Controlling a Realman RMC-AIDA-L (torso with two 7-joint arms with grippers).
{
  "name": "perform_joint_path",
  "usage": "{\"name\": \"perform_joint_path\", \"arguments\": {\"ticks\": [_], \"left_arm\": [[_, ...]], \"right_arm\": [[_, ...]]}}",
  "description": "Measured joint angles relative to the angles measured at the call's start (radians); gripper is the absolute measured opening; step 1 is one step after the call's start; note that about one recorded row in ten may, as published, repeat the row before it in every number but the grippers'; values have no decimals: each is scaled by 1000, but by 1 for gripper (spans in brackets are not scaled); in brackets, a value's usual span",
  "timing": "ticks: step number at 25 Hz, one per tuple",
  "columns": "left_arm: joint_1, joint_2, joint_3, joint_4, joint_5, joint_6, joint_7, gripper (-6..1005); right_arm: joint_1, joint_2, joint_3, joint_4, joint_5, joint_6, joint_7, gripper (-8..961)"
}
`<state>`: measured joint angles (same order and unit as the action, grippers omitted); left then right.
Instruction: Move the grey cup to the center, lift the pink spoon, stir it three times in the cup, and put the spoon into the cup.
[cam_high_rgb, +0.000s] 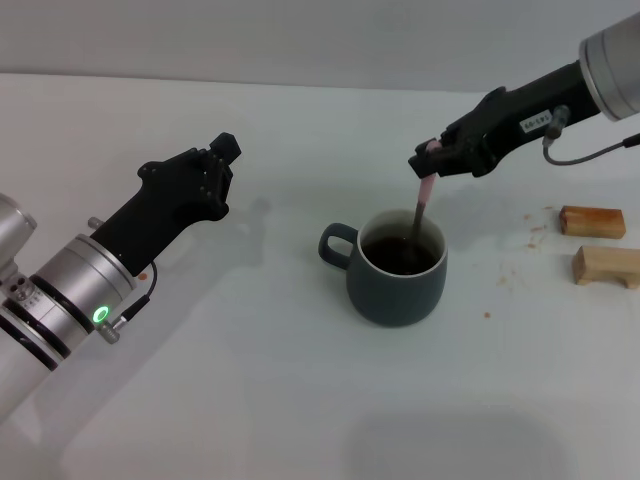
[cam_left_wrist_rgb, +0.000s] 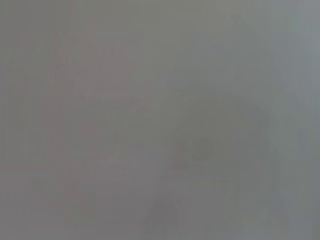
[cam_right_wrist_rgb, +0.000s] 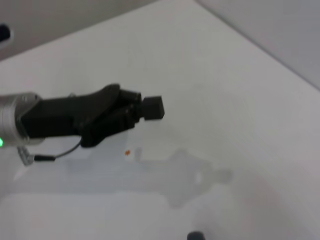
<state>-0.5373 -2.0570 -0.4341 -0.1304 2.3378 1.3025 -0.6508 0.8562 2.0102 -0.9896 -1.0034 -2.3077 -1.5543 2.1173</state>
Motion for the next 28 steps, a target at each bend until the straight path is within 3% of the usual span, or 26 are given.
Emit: {"name": "perform_joint_path", "arguments": {"ticks": [12,17,23,28], "left_arm": [[-2,0,0,0,0,0,-3,43],[-2,0,0,0,0,5,-5,43],[11,0,-5,0,-6,17,-6,44],[33,2,-39,2,-6,41,2,44]], "right_arm": [[-59,15,35,-83,6,8,6,364],[-111,31,82,-154,7,8,2,459],[-261,62,124,-266,60,86,-16,709],[-461,65,130,-233,403,196,-179,709]]}}
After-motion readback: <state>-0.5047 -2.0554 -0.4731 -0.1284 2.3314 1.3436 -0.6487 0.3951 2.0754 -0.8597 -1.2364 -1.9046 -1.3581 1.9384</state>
